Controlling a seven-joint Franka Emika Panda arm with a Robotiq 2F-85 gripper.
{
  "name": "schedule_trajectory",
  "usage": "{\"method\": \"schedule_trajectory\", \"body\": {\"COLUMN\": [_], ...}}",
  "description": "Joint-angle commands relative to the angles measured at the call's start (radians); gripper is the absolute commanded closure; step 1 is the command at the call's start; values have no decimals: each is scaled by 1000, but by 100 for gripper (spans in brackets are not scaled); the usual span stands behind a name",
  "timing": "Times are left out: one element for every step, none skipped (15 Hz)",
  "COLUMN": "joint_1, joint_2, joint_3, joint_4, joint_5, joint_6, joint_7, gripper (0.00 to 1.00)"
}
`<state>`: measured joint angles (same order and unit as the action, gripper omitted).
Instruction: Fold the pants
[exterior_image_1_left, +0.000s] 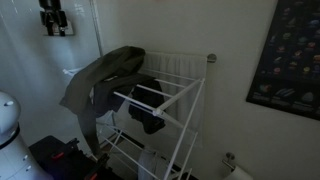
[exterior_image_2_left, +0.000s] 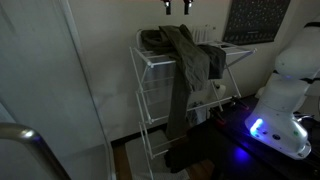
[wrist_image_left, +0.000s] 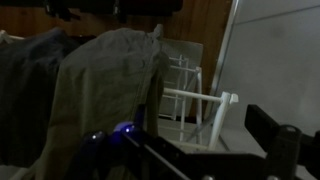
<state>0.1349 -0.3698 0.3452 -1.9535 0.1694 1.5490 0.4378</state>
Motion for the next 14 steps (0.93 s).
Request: {"method": "schedule_trajectory", "body": {"joint_1": [20, 27, 35, 41, 48, 56, 64, 75, 86, 97, 107, 116, 124, 132], "joint_2": [7, 17, 29, 45, 61, 79, 100, 117, 137, 157, 178, 198, 218, 232], "joint_3": [68, 91, 109, 128, 141, 152, 163, 168, 170, 170, 167, 161, 155, 151], "joint_4": [16, 14, 12, 5, 3, -4, -12, -27, -40, -54, -70, -84, -100, -120], "joint_5": [-69, -78, -84, -92, -101, -108, -117, -123, -131, -141, -156, -162, -171, -191], "joint_6": [-102, -122, -140, -161, -179, -194, -204, -197, -190, -186, -178, -178, -171, -152], "joint_7": [180, 229, 269, 309, 343, 374, 401, 418, 431, 443, 452, 464, 469, 470], "gripper": [0, 0, 0, 0, 0, 0, 0, 0, 0, 0, 0, 0, 0, 0]}}
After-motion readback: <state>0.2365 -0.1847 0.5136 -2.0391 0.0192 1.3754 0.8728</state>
